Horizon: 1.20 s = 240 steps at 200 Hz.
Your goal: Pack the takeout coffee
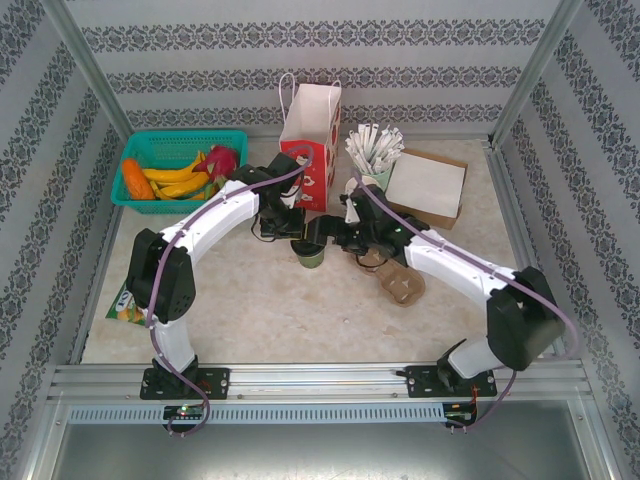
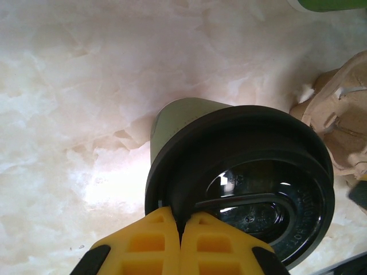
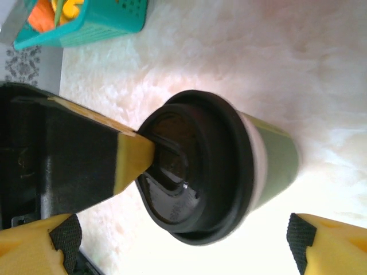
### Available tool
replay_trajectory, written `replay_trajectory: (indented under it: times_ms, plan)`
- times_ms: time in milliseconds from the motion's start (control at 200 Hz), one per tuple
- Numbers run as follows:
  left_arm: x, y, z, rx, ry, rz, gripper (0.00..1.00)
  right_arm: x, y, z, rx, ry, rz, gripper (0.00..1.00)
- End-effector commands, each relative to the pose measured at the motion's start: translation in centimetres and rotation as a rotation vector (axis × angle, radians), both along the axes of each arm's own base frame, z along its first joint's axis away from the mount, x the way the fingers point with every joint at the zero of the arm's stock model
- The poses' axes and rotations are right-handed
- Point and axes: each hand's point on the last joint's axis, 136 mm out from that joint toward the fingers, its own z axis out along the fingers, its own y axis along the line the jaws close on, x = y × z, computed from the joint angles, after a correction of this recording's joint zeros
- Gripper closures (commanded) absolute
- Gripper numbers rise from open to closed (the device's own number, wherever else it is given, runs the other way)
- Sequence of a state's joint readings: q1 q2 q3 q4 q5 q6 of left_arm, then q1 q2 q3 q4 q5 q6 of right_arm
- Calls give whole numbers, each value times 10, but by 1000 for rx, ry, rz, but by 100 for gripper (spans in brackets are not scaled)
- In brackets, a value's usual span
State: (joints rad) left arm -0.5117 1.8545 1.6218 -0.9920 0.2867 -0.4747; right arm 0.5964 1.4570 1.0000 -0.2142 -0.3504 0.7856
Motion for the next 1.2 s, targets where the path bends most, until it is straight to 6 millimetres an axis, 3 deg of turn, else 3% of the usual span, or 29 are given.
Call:
replay_trajectory:
  times_ms: [0, 60, 300, 470, 674, 949, 1194]
  plan:
    - [-13, 2, -20, 70, 67, -37, 100, 6, -24, -11, -7, 31, -124, 11]
    - [-13, 1, -20, 70, 65, -41, 100, 3, -24, -14, -20, 40, -115, 15]
    - [-14, -2, -22, 73, 68, -45, 100, 4, -27, -27, -76, 73, -132, 46]
    - [-14, -2, -22, 74, 68, -47, 100, 5, -19, -26, -65, 71, -100, 58]
    - [-14, -5, -21, 67, 66, -51, 100, 6, -3, -22, -37, 63, -36, 59]
    - [-16, -6, -23, 70, 69, -57, 100, 7, -6, -20, -42, 48, -53, 61]
    - [-15, -8, -23, 68, 68, -63, 100, 3, -14, -42, -94, 122, -80, 73]
